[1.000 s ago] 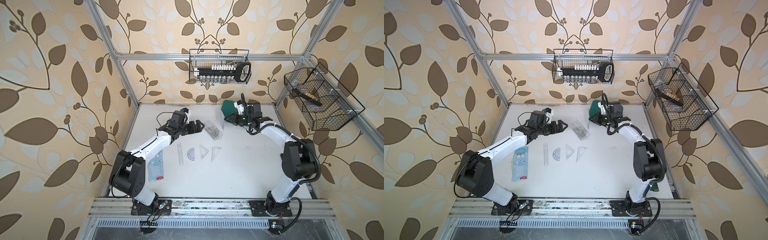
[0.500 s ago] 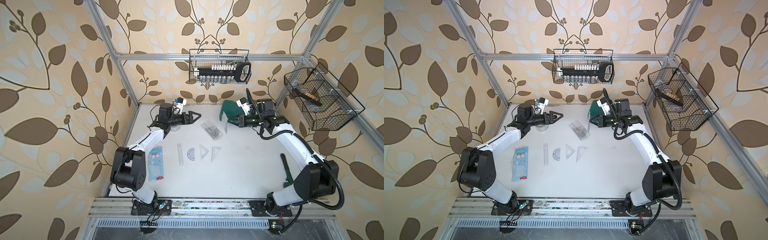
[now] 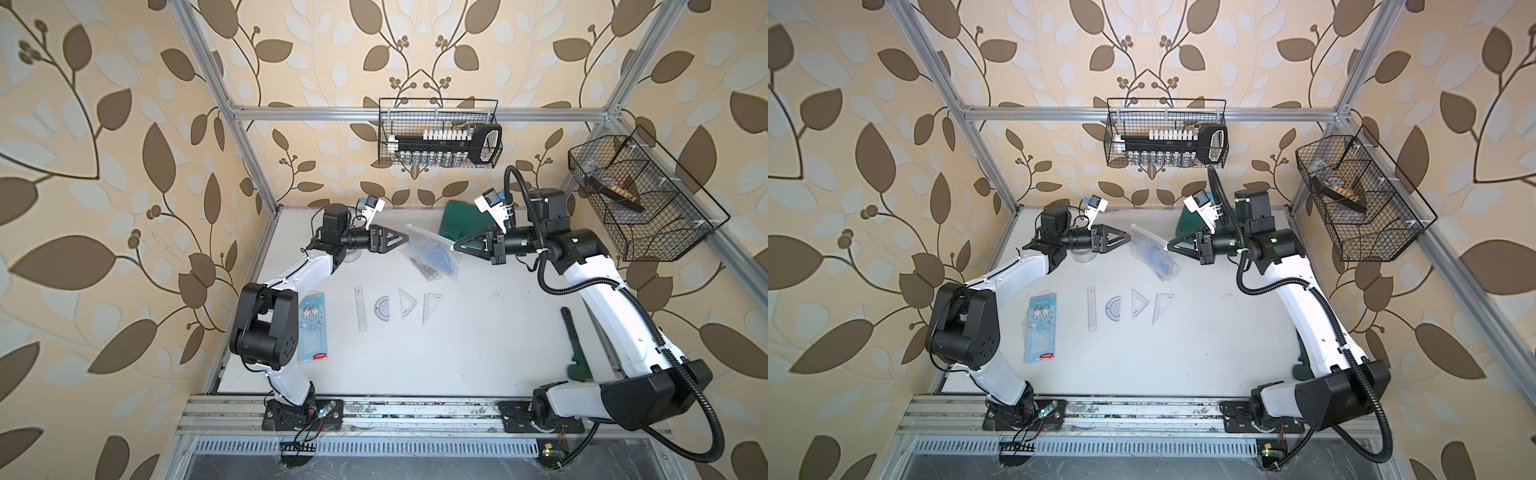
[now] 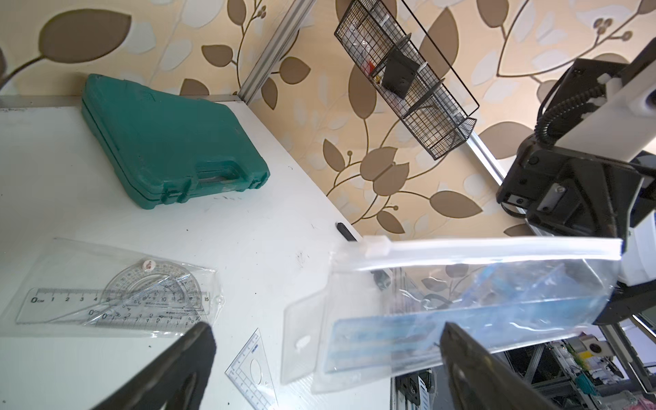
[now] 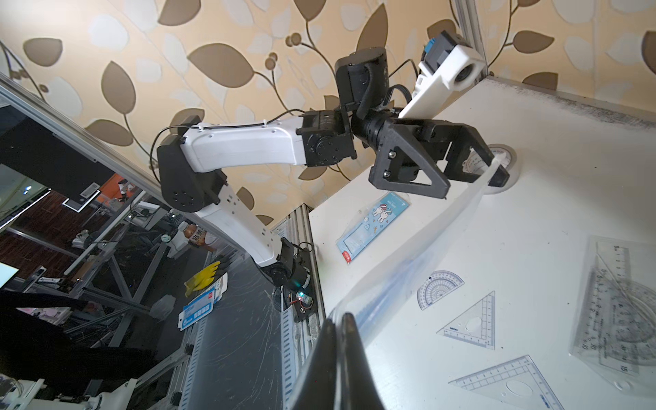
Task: Open the ruler set and take out the ruler
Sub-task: Pick up the ruler set bag from the ruler set bag.
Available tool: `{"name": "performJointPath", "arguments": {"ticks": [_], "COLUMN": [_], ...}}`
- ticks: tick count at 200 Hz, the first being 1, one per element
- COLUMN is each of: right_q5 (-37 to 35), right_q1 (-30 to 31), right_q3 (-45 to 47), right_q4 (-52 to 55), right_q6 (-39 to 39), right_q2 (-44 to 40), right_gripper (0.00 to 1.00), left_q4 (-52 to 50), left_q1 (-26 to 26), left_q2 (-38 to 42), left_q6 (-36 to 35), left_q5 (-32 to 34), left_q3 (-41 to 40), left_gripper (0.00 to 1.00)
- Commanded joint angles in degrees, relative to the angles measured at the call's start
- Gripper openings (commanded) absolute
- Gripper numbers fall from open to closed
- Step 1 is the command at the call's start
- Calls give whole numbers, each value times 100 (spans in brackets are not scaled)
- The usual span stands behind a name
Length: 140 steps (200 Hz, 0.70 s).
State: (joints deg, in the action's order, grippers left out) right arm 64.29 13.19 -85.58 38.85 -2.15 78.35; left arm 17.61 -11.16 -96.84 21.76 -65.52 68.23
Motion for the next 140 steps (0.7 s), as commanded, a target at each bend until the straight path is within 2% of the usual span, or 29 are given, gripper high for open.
{"name": "performJointPath", "arguments": {"ticks": [1,39,116,140], "right_q5": [406,408,662,677], "right_q1": [75,116,182,215], "right_q3": [-186,-239,-261,-249], "right_q4": [66,26,-281,-393], "right_q6": [123,66,-208,-299], "right_q2": [-61,-56,-132,-145], "right_gripper": [0,0,0,0], "left_q4": [537,1824,2086,2644], "left_q1": [17,-31,-124,-178], "left_q2": [59,-251,-406,-436], "left_q6": [-42,905,899,1272], "left_q5": [-301,-603,-752,-874], "left_q3": [192,204,149,126], "left_gripper": [99,99,99,99]}}
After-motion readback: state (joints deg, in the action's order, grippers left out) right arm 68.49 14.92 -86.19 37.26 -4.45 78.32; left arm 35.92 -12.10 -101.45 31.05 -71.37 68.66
